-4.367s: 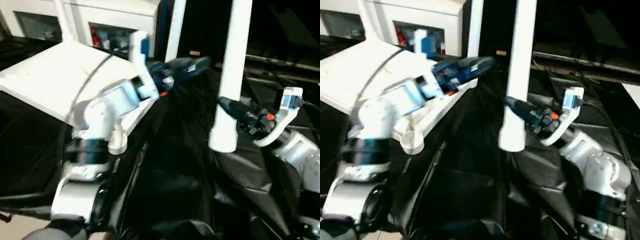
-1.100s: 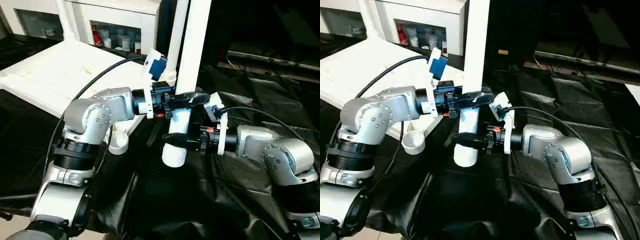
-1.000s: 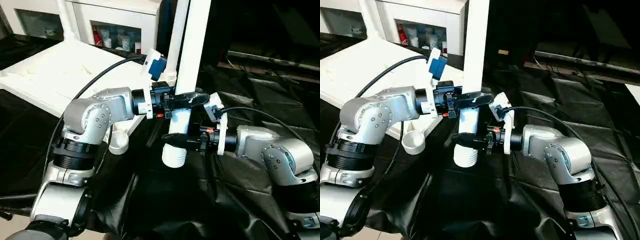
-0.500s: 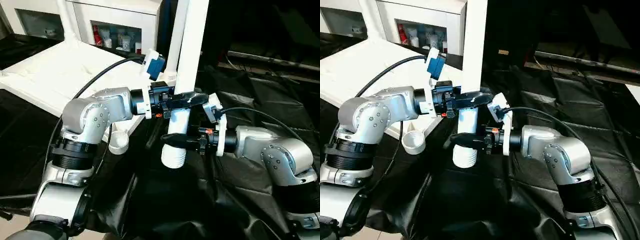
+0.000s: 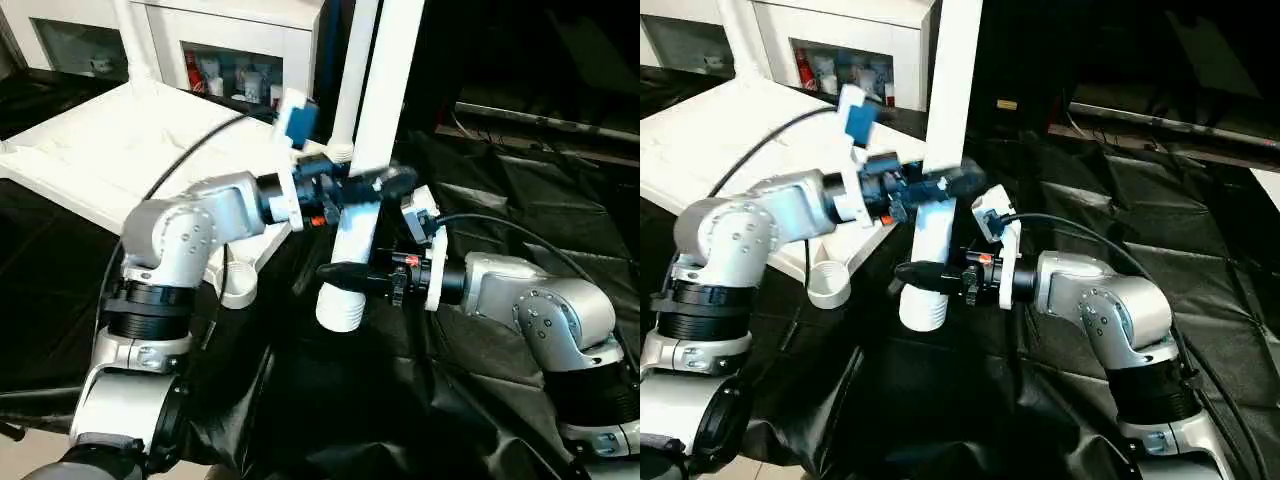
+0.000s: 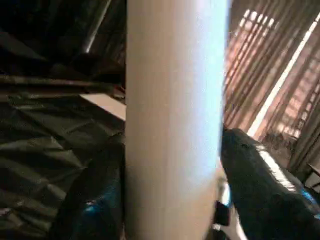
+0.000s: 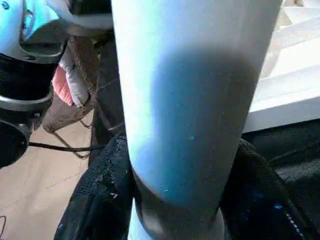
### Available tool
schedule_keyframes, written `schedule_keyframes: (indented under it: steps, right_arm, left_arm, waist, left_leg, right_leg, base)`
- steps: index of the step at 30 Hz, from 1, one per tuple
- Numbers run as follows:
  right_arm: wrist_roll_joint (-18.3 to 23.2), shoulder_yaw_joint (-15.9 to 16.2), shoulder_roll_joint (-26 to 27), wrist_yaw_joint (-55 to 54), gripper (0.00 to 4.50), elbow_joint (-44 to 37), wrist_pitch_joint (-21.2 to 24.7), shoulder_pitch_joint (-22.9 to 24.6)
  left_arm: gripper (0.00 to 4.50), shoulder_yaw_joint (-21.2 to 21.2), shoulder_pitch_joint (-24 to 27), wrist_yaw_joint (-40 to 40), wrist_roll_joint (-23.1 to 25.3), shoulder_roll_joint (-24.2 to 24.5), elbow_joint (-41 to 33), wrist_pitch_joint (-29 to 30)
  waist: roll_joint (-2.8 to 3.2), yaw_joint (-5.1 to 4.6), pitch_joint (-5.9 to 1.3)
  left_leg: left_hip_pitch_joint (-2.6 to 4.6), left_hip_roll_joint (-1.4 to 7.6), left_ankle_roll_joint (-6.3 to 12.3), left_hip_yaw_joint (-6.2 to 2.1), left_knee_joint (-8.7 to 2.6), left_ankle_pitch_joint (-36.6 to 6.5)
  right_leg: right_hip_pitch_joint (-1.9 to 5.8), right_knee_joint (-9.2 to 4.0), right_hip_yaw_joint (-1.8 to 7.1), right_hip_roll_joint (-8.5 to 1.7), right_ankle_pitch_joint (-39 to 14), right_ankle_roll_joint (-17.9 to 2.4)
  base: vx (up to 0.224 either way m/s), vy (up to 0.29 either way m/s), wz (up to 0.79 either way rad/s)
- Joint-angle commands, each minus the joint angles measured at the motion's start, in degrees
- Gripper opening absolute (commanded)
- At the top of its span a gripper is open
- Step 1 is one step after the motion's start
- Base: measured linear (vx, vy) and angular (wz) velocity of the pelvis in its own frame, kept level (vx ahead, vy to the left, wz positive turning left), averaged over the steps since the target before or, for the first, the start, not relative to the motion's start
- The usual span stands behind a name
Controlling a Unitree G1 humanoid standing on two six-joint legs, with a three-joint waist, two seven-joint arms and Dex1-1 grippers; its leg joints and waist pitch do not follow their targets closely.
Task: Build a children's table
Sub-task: Pick table leg
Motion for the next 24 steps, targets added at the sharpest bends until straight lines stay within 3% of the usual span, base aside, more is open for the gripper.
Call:
schedule_keyframes:
  steps: [1,4,5,7,11,12,14,15,16,17,18,19,20,22,23,24]
  right_arm:
    - [-0.7,-1.8,0.0,-1.1,1.89,1.4,-0.6,0.4]
    - [-0.7,-2.6,0.4,-1.5,1.89,1.7,-1.8,0.1]
    - [-1.0,-3.2,0.7,-2.2,1.89,1.8,-2.7,0.1]
    - [-1.7,-7.0,2.8,-6.9,1.88,2.5,-6.2,0.0]
    - [-4.6,-8.7,3.2,-12.0,1.88,2.8,-9.2,0.1]
    - [-7.9,-7.9,2.3,-13.9,1.88,2.1,-11.5,1.4]
    - [-10.4,-7.2,1.6,-15.4,1.88,1.4,-13.2,2.6]
    - [-11.7,-7.4,2.3,-15.8,1.88,0.7,-17.0,3.9]
    - [-12.5,-7.7,2.9,-15.8,1.88,-0.1,-20.3,5.1]
    - [-12.5,-7.7,2.9,-15.8,1.88,-0.1,-20.3,5.1]
    - [-13.0,-8.0,3.6,-16.8,1.88,-1.2,-21.6,6.4]
    - [-14.5,-8.3,4.5,-19.3,1.88,-2.5,-22.7,8.3]
    - [-17.6,-8.3,5.5,-24.0,1.88,-4.7,-23.8,12.2]
    - [-18.3,-8.5,6.2,-25.3,1.88,-5.3,-24.9,13.9]
    - [-20.1,-8.0,7.6,-27.2,1.88,-5.6,-28.3,17.2]
    - [-20.2,-8.0,7.7,-27.3,1.88,-5.5,-28.7,17.3]
  left_arm:
    - [3.01,1.0,0.0,0.6,-0.5,-0.5,-2.9,-2.7]
    - [3.01,3.8,-0.2,2.3,-1.0,-1.4,-3.5,-5.1]
    - [3.01,5.6,-0.4,3.3,-1.9,-1.8,-3.9,-5.7]
    - [3.01,9.4,0.2,4.4,-3.7,-0.8,-6.2,-6.3]
    - [3.01,10.4,2.0,6.5,-1.9,1.9,-8.4,-7.0]
    - [3.01,8.7,4.4,9.0,4.4,4.9,-9.9,-10.1]
    - [3.01,6.7,6.6,11.0,10.8,7.5,-11.1,-13.8]
    - [3.01,5.8,8.8,12.9,15.0,8.9,-12.0,-16.2]
    - [3.01,5.1,11.0,14.2,18.5,9.9,-13.1,-19.0]
    - [3.01,5.1,11.0,14.2,18.5,9.9,-13.1,-19.0]
    - [3.01,4.8,13.4,15.4,21.4,10.5,-14.1,-21.9]
    - [3.01,5.2,17.0,18.7,24.2,10.8,-15.0,-23.0]
    - [3.01,5.8,23.6,24.1,29.6,10.0,-15.5,-28.2]
    - [3.01,6.0,25.7,26.1,31.2,9.2,-15.1,-30.7]
    - [3.01,6.8,29.5,31.9,33.8,5.4,-13.2,-35.7]
    - [3.01,6.8,29.7,32.1,33.9,5.3,-13.1,-36.0]
  waist:
    - [0.25,0.29,-4.30]
    - [0.39,0.32,-4.35]
    - [0.78,0.28,-4.32]
    - [0.86,0.27,-4.33]
    - [0.91,-0.17,-4.22]
    - [0.09,-0.24,-4.20]
    - [0.59,-0.36,-3.97]
    - [-0.12,-0.54,-3.99]
    - [0.12,-0.44,-3.98]
    - [0.18,-0.51,-4.01]
    - [0.33,-0.46,-4.13]
    - [1.25,-0.48,-3.98]
    - [0.71,-0.78,-3.89]
    - [0.46,-0.95,-3.84]
    - [0.50,-0.71,-3.93]
    - [0.42,-0.71,-3.74]
  left_leg:
    - [0.91,4.02,-0.11,-1.60,-4.19,-3.6]
    - [1.00,4.08,-0.25,-1.63,-4.21,-3.6]
    - [1.01,4.14,-0.57,-1.66,-4.20,-3.8]
    - [1.11,4.13,-1.12,-1.68,-4.27,-4.4]
    - [1.28,3.94,-1.88,-1.59,-4.44,-4.7]
    - [1.24,4.16,-1.85,-1.72,-4.56,-4.7]
    - [1.38,3.93,-2.06,-1.57,-4.61,-5.4]
    - [1.31,3.92,-1.95,-1.47,-4.64,-5.5]
    - [1.29,4.13,-2.01,-1.64,-4.72,-6.1]
    - [1.37,4.06,-1.92,-1.57,-4.75,-6.1]
    - [1.47,4.32,-1.79,-1.73,-4.81,-5.7]
    - [1.41,4.26,-1.95,-1.80,-4.83,-5.8]
    - [1.36,4.56,-2.13,-1.81,-4.97,-5.9]
    - [1.31,4.28,-1.86,-1.70,-5.10,-7.1]
    - [1.52,4.15,-1.61,-1.59,-4.97,-8.4]
    - [1.53,4.18,-1.50,-1.50,-5.03,-9.3]
  right_leg:
    - [3.81,-4.46,4.27,-6.64,-8.3,-8.9]
    - [3.76,-4.38,4.24,-6.55,-7.5,-8.9]
    - [3.71,-4.44,4.27,-6.59,-7.0,-9.3]
    - [3.62,-4.33,4.23,-6.67,-7.1,-9.9]
    - [3.51,-4.20,4.22,-6.13,-7.3,-9.2]
    - [3.52,-4.31,4.24,-6.16,-8.0,-8.2]
    - [3.43,-4.54,4.42,-6.07,-10.7,-5.6]
    - [3.50,-4.76,4.44,-6.05,-11.5,-5.1]
    - [3.27,-4.79,4.47,-6.29,-13.0,-3.9]
    - [3.23,-4.85,4.45,-6.15,-13.0,-4.0]
    - [3.13,-4.62,4.41,-6.15,-11.3,-4.9]
    - [2.97,-4.49,4.42,-6.08,-10.4,-5.4]
    - [2.89,-4.55,4.45,-5.97,-8.4,-5.7]
    - [3.13,-4.62,4.50,-5.97,-9.0,-5.2]
    - [2.94,-5.09,4.59,-6.02,-11.2,-5.2]
    - [2.71,-5.44,4.66,-6.05,-12.1,-5.0]
  base:
    - [0.000,0.000,0.00]
    - [0.000,0.000,0.00]
    - [0.000,0.000,0.00]
    - [0.000,0.000,0.00]
    - [0.000,0.000,0.00]
    - [0.000,0.000,0.00]
    - [0.000,0.000,0.00]
    - [0.000,0.000,0.00]
    - [0.000,0.000,0.00]
    - [0.000,0.000,0.00]
    - [0.000,0.000,0.00]
    - [0.000,0.000,0.00]
    - [0.000,0.000,0.00]
    - [0.000,0.000,0.00]
    - [0.000,0.000,0.00]
    - [0.000,0.000,0.00]
